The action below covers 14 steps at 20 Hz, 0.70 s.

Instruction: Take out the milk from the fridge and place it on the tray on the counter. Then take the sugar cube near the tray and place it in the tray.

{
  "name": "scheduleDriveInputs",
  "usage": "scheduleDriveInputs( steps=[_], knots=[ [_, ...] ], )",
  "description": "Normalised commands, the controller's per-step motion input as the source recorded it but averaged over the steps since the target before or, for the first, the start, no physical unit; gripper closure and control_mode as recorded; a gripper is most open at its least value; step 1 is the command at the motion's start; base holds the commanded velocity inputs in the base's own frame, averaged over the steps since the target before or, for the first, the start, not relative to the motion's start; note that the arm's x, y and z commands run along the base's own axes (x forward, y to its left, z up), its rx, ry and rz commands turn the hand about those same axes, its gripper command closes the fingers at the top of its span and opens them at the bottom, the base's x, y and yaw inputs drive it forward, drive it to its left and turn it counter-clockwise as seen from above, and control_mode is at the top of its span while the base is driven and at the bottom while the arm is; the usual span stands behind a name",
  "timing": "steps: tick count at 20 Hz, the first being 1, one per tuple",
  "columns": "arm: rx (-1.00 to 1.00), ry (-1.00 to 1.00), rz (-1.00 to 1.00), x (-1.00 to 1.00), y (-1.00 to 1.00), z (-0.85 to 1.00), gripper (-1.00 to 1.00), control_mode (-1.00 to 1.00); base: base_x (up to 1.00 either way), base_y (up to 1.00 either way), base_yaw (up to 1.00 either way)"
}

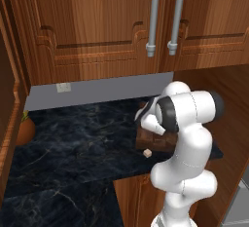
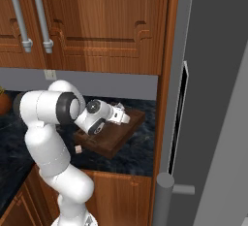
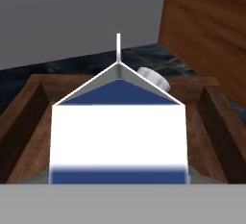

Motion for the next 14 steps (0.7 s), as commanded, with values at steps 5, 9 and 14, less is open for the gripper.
scheduleDriveInputs(
  steps=[5,9,14],
  knots=[
    [0.01,0.0,0.0,0.0,0.0,-0.43,1.0,-1.0,0.0,0.0,0.0],
    [0.08,0.0,0.0,-0.49,0.02,-0.84,1.0,-1.0,0.0,0.0,0.0],
    [0.09,0.0,0.0,-0.91,0.22,-0.99,1.0,-1.0,0.0,0.0,0.0]
  ],
)
